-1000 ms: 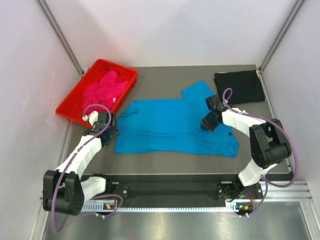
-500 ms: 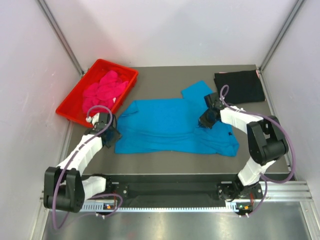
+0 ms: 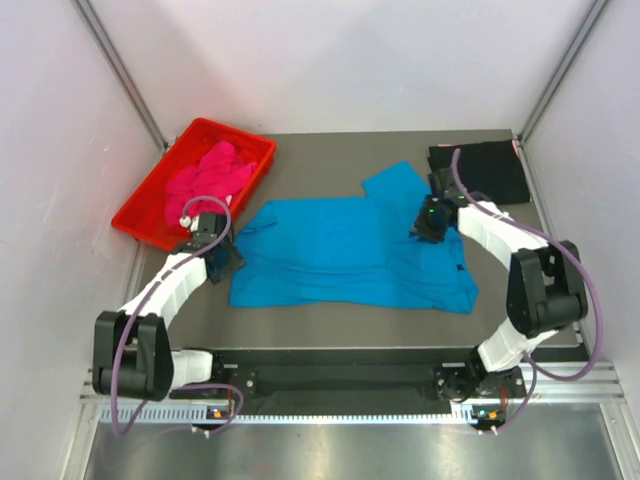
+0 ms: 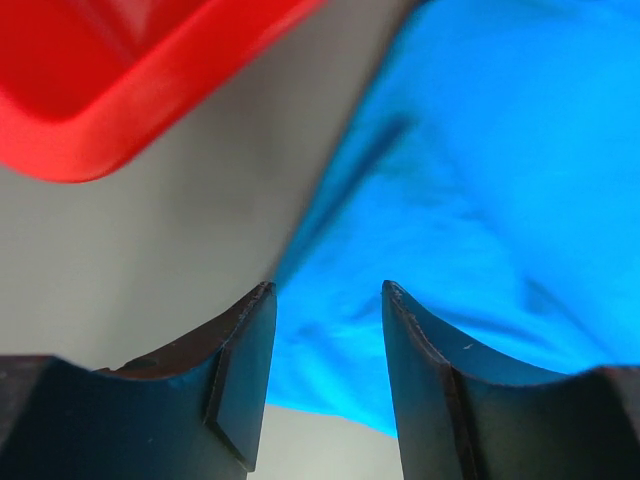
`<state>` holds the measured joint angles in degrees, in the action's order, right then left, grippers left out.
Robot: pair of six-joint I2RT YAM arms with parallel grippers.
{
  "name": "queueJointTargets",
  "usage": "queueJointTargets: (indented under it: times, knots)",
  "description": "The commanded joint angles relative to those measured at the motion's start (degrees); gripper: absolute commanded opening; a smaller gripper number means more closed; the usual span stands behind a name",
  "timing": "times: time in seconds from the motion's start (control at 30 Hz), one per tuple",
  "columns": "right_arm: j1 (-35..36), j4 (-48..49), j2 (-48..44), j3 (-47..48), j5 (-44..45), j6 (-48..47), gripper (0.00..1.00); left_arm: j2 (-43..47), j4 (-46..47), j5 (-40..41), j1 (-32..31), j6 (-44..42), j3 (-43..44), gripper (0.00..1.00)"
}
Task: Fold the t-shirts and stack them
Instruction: Fold the tshirt
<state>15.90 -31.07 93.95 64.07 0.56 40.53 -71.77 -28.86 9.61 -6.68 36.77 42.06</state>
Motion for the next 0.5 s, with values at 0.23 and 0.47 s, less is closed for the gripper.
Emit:
queueJointTargets:
  times: [0.23,0.47]
  knots:
    - [-17.92,-2.07,-4.40,-5.80,-6.18,-12.31,0.29,-3.38,-3.22,4.19,1.76,11.03,-5.32,0.49]
    - [-20.56,0.14,-1.41,-7.03,-7.33,-11.71,0.27,-2.41,-2.78,4.46,1.76,11.57,-8.40,0.29]
